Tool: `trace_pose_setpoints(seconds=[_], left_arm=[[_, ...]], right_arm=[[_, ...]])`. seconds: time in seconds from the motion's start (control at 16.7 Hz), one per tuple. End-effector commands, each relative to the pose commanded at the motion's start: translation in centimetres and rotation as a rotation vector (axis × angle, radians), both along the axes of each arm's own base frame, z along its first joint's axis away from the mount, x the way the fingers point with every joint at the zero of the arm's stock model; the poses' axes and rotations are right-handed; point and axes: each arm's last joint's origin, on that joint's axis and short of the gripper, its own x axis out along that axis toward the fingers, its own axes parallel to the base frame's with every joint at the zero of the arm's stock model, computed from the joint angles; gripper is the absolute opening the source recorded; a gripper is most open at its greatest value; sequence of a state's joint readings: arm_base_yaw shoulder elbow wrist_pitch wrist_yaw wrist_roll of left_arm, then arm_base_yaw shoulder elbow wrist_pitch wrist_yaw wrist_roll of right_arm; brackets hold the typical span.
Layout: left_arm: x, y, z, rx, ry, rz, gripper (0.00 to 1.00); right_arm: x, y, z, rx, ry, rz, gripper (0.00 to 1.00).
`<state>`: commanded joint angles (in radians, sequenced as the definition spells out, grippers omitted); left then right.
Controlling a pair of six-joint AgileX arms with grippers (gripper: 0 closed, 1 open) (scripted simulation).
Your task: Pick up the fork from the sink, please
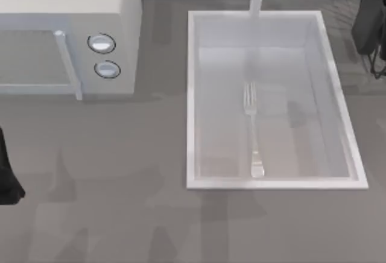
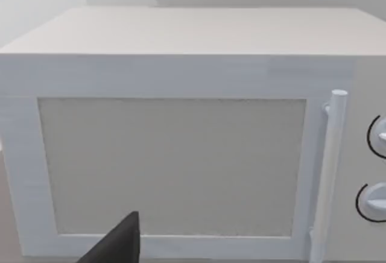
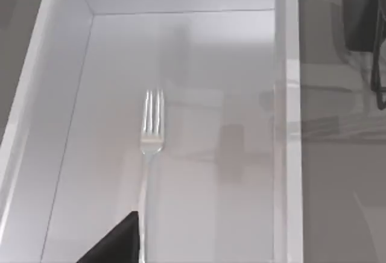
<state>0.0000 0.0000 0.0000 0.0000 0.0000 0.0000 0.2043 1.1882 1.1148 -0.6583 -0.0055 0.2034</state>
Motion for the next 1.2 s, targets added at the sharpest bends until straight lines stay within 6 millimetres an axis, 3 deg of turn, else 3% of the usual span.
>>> trace_pose_setpoints(seconds=[0.24,0.42,0.6,0.78,0.96,1.2], left_arm=[[0.0,0.0,0.0,0.000,0.000,0.000,1.00],[0.0,0.0,0.0,0.000,0.000,0.000,1.00],[0.0,0.0,0.0,0.000,0.000,0.000,1.00],[0.0,0.0,0.0,0.000,0.000,0.000,1.00],[0.0,0.0,0.0,0.000,0.000,0.000,1.00],[0.0,0.0,0.0,0.000,0.000,0.000,1.00]], right_arm=[[8.7,4.4,-0.4,-0.016,0.267,0.014,1.00],[14.2,8.2,-3.2,-0.047,0.449,0.013,1.00],[18.1,11.6,-7.4,-0.086,0.602,0.005,1.00],[20.3,14.2,-11.6,-0.126,0.718,-0.006,1.00],[21.2,15.8,-14.9,-0.157,0.793,-0.016,1.00],[21.5,16.3,-16.2,-0.169,0.822,-0.020,1.00]])
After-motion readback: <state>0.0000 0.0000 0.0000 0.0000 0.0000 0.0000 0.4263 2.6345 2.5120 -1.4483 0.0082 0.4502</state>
